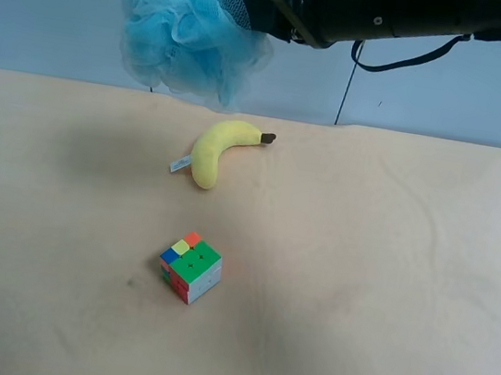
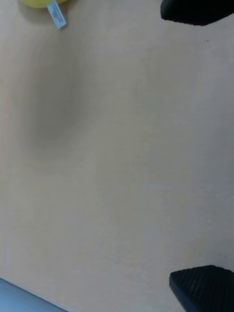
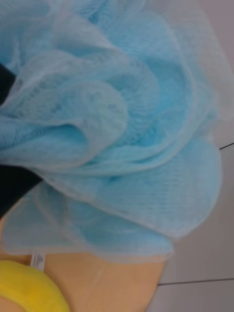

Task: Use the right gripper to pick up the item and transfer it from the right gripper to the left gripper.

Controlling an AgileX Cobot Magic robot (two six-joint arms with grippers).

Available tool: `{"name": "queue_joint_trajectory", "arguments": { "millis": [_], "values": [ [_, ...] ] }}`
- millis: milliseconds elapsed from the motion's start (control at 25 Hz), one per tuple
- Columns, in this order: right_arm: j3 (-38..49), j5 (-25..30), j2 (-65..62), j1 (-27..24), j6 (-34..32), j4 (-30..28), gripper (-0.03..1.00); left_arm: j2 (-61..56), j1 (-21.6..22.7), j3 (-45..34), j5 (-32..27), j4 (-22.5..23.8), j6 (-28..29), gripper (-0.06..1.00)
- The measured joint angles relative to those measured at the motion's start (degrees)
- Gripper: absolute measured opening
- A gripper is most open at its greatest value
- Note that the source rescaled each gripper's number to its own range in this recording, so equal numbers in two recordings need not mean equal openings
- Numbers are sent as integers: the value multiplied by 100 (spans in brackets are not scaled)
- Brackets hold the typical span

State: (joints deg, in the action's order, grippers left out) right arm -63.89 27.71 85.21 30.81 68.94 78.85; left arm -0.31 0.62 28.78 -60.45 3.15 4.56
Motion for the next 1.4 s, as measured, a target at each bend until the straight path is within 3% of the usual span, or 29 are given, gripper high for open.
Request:
{"name": "queue_joint_trajectory", "arguments": {
  "millis": [400, 560, 880, 1200, 1400],
  "values": [
    [0, -90, 0, 0, 0, 0, 1, 1369, 0, 803, 43, -26, -134, 100],
    [0, -90, 0, 0, 0, 0, 1, 2043, -82, 1144, 226, -455, -393, 100],
    [0, -8, 0, 0, 0, 0, 1, 2910, -340, 1196, 1096, -1970, -1645, 100],
    [0, 43, 0, 0, 22, 48, 1, 3824, -340, 1196, 1416, -4321, -3861, 100],
    [0, 101, 0, 0, 90, 218, 0, 4289, -340, 1196, 1439, -5438, -4916, 100]
  ]
}}
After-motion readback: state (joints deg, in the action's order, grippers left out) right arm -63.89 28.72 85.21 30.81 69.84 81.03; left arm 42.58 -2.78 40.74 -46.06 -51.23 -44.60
